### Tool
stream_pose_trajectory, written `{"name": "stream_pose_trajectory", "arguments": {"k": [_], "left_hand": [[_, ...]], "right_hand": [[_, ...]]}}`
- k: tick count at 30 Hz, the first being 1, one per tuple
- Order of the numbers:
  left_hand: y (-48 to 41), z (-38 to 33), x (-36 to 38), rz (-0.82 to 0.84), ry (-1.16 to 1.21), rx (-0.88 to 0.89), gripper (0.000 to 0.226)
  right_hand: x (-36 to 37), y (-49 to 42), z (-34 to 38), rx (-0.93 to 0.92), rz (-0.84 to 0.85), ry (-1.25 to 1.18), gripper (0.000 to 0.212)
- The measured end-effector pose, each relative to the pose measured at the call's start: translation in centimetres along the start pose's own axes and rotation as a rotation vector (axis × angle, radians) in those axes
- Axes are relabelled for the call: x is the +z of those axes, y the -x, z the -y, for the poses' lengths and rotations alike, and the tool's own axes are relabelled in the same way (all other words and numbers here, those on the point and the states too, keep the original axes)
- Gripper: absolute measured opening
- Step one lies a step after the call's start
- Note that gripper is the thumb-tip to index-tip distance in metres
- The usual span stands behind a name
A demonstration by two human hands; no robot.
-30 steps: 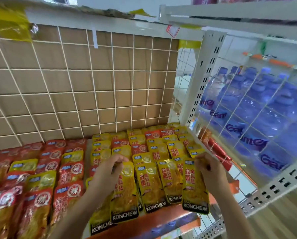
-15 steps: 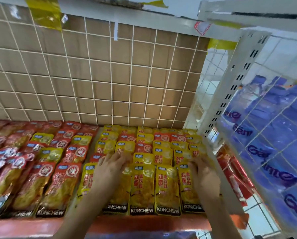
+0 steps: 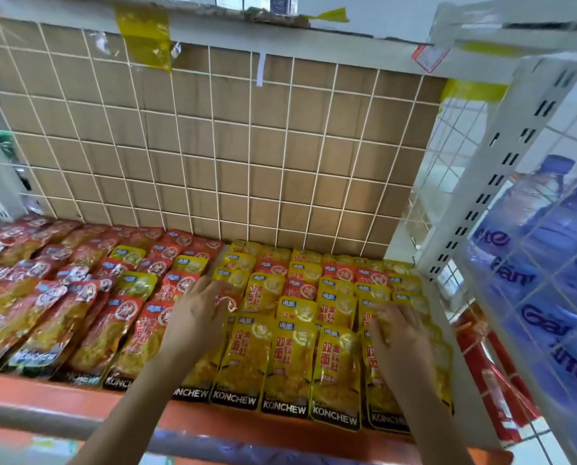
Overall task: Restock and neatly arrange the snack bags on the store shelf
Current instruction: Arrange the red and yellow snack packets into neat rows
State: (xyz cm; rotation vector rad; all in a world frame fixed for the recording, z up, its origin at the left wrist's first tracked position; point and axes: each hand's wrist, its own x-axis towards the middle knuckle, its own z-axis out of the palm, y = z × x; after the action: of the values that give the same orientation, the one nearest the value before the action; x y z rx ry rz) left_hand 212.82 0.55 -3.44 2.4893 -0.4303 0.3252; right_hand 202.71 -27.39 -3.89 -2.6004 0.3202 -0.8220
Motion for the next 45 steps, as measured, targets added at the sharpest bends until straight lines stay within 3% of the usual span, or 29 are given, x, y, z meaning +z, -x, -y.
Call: {"name": "stream_pose_trajectory", "arguments": {"k": [7,15,19,27,45], "left_hand": [[-3.2,1.7,-0.3,0.155,-0.112,-0.015,0.026],[-3.7,1.7,0.8,0.226,-0.335,0.058,0.039],[-4.0,2.1,0.9,0.241,-0.356,0.079,0.038],[-4.3,1.9,1.0,0.276,-0.278,0.121,0.026],[-4.1,2.2,1.1,0.215,-0.179,0.183,0.02]], "right_hand": [[2.5,-3.1,4.2,-0.016,0.239,-0.063,0.026],[6.6,-6.1,6.8,-0.096,0.496,0.241,0.044],[7.4,-6.0,6.9,-0.113,0.494,0.339,0.048],[7.9,-5.9,7.1,-0.093,0.466,0.267,0.042],[7.7,-10.2,7.9,-0.004,0.756,0.171,0.044]]}}
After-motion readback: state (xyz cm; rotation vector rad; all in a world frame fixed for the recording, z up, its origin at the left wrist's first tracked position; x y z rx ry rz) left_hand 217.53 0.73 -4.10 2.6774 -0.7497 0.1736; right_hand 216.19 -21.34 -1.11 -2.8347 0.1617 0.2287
